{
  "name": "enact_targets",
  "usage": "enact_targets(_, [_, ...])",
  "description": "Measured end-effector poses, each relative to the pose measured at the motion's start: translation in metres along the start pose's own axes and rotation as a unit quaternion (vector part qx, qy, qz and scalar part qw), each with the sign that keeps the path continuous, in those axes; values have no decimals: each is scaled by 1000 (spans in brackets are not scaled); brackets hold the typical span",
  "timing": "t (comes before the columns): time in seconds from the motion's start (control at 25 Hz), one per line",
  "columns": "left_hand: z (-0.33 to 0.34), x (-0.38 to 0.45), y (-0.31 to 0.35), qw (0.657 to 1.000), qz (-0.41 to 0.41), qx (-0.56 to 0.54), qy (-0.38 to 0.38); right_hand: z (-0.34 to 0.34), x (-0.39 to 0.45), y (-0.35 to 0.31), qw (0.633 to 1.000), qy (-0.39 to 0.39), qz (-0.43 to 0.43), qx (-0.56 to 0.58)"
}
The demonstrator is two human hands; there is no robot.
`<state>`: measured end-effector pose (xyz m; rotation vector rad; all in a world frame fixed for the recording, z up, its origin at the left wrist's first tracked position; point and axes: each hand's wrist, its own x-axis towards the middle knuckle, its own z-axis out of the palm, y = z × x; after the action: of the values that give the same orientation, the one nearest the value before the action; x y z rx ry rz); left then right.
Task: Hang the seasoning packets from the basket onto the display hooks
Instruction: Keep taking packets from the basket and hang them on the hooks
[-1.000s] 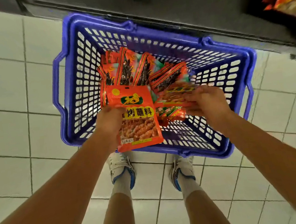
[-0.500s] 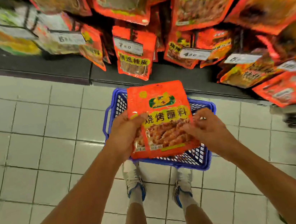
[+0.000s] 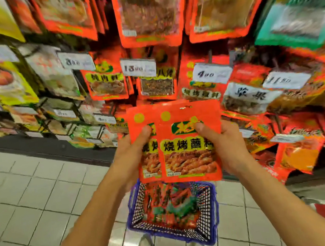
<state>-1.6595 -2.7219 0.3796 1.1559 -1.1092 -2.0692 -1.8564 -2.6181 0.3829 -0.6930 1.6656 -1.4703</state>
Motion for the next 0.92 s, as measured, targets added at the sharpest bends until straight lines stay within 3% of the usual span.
enact_targets(0.2, [38,-43,150,992,112,16,-53,-16,-25,-157,992,29,-108,55])
enact_targets(0.44, [84,-74,272,966,258,21,-29,-41,-32,-297,964,117,-230,62])
enact_targets(0.56, [95,-90,313,949,312,30,-41,-55,-30,-355,946,135,-292,41])
enact_targets(0.72, [104,-102,353,938,341,23,-64,-63,-15,-410,932,173,-314,47])
enact_targets(0.92, [123,-99,374,935,349,40,-47,-44,9,-445,943,178,-279,43])
